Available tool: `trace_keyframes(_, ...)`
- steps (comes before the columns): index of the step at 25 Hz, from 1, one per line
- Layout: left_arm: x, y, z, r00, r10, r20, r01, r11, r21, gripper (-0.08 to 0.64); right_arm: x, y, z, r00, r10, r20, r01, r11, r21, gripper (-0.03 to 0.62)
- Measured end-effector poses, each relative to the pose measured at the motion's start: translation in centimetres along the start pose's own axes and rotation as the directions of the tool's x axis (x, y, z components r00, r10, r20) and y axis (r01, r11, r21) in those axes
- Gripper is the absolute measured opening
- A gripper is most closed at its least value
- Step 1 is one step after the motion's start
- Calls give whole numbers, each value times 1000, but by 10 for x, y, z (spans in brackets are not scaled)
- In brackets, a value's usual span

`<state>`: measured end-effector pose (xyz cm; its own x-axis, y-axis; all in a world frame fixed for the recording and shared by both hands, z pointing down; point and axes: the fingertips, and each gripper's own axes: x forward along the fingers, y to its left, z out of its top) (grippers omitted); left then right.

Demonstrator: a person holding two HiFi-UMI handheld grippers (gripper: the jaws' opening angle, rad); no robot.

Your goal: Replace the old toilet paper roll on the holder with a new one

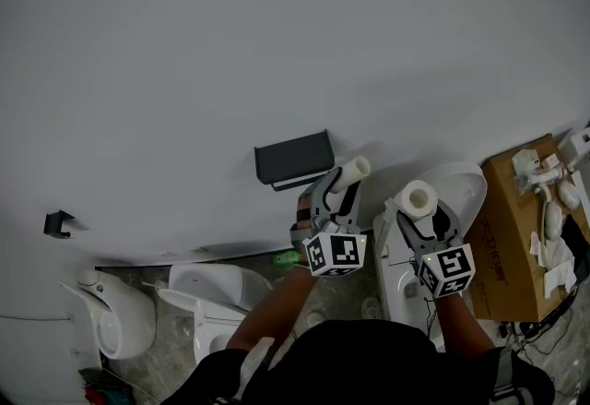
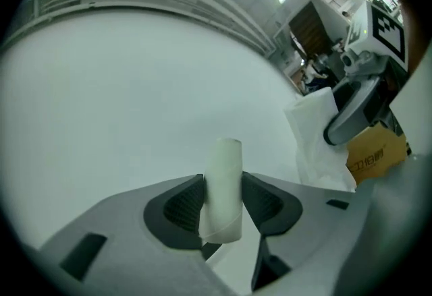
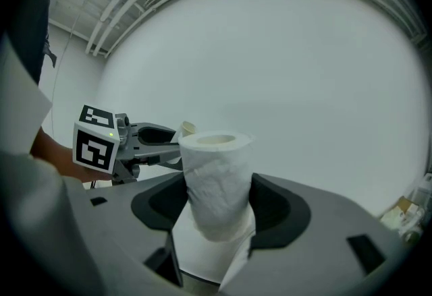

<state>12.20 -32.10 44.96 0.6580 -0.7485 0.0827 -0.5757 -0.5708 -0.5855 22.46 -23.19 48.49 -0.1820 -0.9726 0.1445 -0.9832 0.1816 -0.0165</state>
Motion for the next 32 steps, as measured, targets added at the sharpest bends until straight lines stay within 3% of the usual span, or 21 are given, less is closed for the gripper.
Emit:
trace_keyframes(3,-13,16,-2,999,13,36,-7,986,-165,176,3,3,1,1000,3,0,-3,1000,7,275)
trace_keyframes(7,-35,35,7,990,28,137,26,926,-377,175,7,5,0,1000,3,6,-3,1000,7,276)
trace_keyframes(10,-52,51,7,981,68,180,25,883,-469,175,13,10,1,1000,5,16,-6,1000,19,276)
trace_keyframes(14,-71,63,-3,979,119,163,-19,859,-511,176,23,23,5,999,23,28,-24,1000,10,276)
trace_keyframes(24,-94,74,-36,986,152,68,-95,846,-524,176,55,61,22,991,119,65,-118,993,-18,275)
trace_keyframes(29,-109,80,-49,984,172,36,-128,841,-526,176,74,68,23,983,157,94,-163,985,52,276)
trace_keyframes(32,-119,84,-59,983,185,12,-151,838,-525,176,87,67,24,977,175,123,-193,969,154,275)
